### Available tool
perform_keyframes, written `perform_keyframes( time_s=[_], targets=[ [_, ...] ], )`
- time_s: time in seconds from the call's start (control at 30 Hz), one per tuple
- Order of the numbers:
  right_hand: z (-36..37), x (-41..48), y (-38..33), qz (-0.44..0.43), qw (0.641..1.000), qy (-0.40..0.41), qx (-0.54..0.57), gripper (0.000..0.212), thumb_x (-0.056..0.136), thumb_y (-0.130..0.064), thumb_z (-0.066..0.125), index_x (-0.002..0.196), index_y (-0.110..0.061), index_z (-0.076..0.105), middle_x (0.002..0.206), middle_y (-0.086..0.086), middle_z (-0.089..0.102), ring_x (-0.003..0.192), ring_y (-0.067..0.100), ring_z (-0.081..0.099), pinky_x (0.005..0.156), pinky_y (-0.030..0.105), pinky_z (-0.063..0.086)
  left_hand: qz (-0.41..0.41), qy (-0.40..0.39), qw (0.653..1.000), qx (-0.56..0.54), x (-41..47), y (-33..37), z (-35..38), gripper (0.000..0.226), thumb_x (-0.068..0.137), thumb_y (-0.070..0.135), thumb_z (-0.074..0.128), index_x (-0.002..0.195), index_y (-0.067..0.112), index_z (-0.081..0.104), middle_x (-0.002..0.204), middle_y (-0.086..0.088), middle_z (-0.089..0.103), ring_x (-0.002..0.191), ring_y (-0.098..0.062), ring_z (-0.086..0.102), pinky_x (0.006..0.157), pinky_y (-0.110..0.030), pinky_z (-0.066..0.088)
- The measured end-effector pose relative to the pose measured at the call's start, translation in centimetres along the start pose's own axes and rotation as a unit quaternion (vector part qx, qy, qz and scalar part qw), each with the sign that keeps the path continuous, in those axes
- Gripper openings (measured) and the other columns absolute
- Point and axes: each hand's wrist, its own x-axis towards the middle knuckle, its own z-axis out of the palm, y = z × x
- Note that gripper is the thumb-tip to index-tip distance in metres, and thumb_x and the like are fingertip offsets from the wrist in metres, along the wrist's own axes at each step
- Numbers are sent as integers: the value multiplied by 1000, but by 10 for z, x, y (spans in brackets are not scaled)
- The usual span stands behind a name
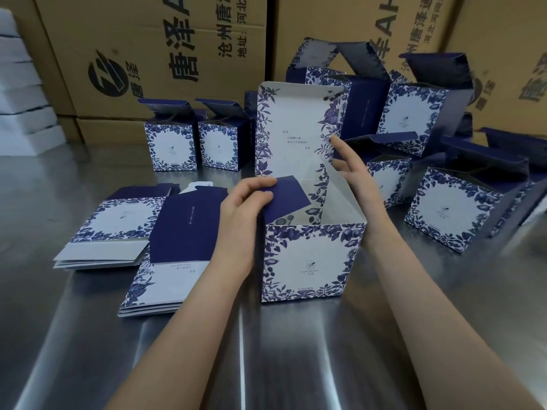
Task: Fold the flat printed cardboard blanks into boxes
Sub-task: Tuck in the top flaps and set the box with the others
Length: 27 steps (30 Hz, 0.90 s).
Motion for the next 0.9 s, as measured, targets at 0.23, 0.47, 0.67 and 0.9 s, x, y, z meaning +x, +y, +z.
perform_keyframes(
  time_s=[0.23, 0.47, 0.67, 0.9],
  targets=[
    [-5, -14, 15, -17, 998, -42, 51, 63, 89, -10, 55, 146, -33, 41, 144, 9, 52, 127, 25, 55, 100, 38, 50, -11, 12, 1000, 2, 5, -4, -4, 30, 87, -1, 53, 91, 20, 74, 88, -5, 68, 73, -16, 60, 64, -28, 49],
    [-1, -13, 17, 18, 993, -50, 104, 75, 87, 18, 42, 140, -36, 46, 123, 2, 68, 97, 24, 67, 71, 30, 57, -1, 31, 1000, 2, 6, -1, -6, 33, 85, -6, 53, 98, 17, 72, 85, -5, 62, 70, -17, 54, 58, -25, 46],
    [12, -16, 13, 39, 994, -23, 104, 77, 86, 19, 42, 134, -40, 53, 144, 3, 50, 105, 23, 66, 69, 32, 51, 6, 67, 998, 10, 10, 2, -11, 34, 82, -5, 51, 86, 18, 76, 81, -11, 55, 75, -25, 41, 58, -29, 36],
    [23, -19, 26, 46, 985, -52, 155, 40, 96, -6, 53, 122, -34, 66, 135, -3, 60, 96, 1, 68, 75, 22, 56, 23, 91, 995, 16, 15, 6, -22, 28, 85, 0, 58, 67, 18, 69, 68, 5, 66, 68, -10, 59, 63, -21, 47]
  ],
)
